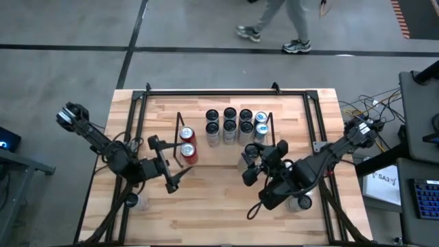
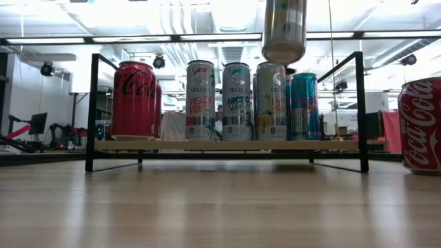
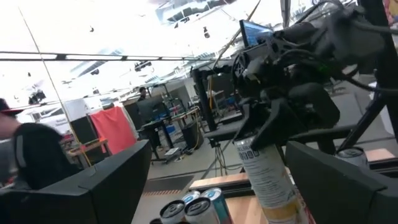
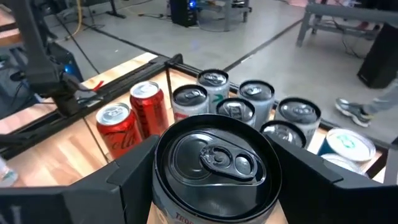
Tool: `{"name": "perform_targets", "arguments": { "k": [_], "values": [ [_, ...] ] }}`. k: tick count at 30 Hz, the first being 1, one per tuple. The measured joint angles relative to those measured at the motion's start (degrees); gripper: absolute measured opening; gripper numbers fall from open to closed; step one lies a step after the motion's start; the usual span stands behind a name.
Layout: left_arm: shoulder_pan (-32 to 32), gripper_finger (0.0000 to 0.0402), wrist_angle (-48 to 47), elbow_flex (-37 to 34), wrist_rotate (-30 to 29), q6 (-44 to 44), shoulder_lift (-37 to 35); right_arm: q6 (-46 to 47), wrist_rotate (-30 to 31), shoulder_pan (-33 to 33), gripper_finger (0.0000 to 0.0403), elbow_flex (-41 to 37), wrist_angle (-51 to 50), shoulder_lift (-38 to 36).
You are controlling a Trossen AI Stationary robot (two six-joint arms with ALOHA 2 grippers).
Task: Place canned beverage on shelf
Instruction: Put the white and yellow soda can on the shelf aligned with the other white and yellow soda can
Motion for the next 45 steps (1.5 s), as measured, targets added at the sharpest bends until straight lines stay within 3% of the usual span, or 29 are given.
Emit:
{"name": "perform_targets", "arguments": {
  "k": [16,26,36,45],
  "values": [
    [0.0,0.0355,-0.09,-1.52,-2.05,-0.88,-1.8,5.54,-3.4,-5.24,0.0249,-1.18,-0.13,8.78],
    [0.02,0.0355,-0.31,-1.56,-7.12,-0.05,-1.8,10.39,-0.17,-6.21,0.0249,-3.57,-1.98,9.19],
    [0.0,0.0355,-0.27,-1.54,-7.09,-0.02,-1.73,17.74,1.58,-6.43,0.0249,-8.07,-2.28,9.48],
    [0.0,0.0355,-0.14,-1.54,-7.07,0.16,-1.62,17.34,1.64,-6.58,0.0249,-8.79,-2.17,9.68]
  ]
}}
